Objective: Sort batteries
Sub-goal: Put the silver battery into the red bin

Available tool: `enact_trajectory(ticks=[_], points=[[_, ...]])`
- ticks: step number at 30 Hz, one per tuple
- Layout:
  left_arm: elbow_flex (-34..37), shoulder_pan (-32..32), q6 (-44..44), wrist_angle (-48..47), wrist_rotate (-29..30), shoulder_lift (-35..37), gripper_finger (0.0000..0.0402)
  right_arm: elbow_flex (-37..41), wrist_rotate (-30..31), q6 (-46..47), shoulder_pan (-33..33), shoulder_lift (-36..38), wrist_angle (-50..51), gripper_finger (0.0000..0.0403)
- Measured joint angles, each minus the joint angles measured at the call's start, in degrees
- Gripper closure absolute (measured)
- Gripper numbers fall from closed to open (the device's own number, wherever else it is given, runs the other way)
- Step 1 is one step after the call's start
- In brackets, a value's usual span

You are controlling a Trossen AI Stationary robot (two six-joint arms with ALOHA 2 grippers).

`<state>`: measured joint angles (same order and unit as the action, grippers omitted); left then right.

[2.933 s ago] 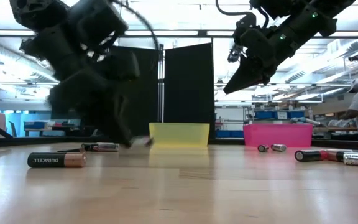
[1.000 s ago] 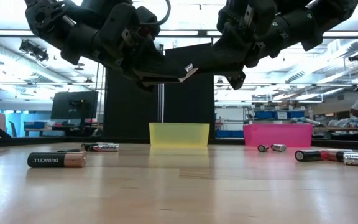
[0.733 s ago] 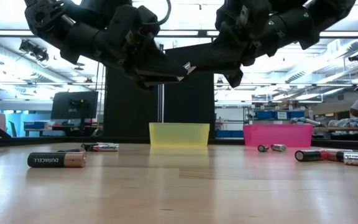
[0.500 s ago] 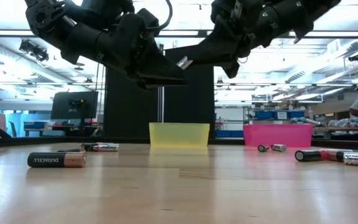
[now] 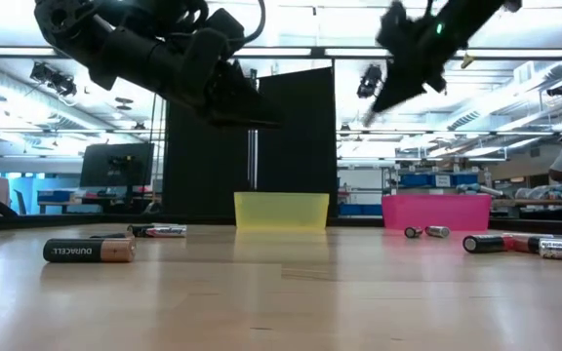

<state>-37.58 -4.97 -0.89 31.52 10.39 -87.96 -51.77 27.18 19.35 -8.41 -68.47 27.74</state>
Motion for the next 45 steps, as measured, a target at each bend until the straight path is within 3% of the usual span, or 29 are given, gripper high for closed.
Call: enact_trajectory(ticks=[3, 9, 15, 23, 37, 45], points=[[0.0, 0.0, 0.01, -0.18, 0.0, 0.0, 0.0238, 0.0, -2.88, -0.43, -9.65, -0.56, 2.79, 0.0341], [0.0, 0.0, 0.01, -0.73, 0.0, -0.04, 0.0238, 0.02, -14.21, -4.26, -27.63, -5.21, 2.9, 0.0341], [0.0, 0.0, -0.22, -1.59, -0.02, -0.06, 0.0238, 0.02, -21.28, -6.19, -38.35, -11.64, 3.31, 0.0341], [0.0, 0.0, -0.25, -1.86, -0.9, -0.07, 0.0238, -3.64, -21.88, -9.05, -42.79, -20.05, 4.07, 0.0341], [0.0, 0.0, -0.02, -3.88, -0.98, -0.11, 0.0239, -13.41, -22.38, -11.56, -44.9, -34.5, 7.55, 0.0338], [0.0, 0.0, 0.03, -4.02, -1.01, -0.11, 0.0239, -14.61, -22.31, -11.56, -45.07, -34.95, 8.07, 0.0288]])
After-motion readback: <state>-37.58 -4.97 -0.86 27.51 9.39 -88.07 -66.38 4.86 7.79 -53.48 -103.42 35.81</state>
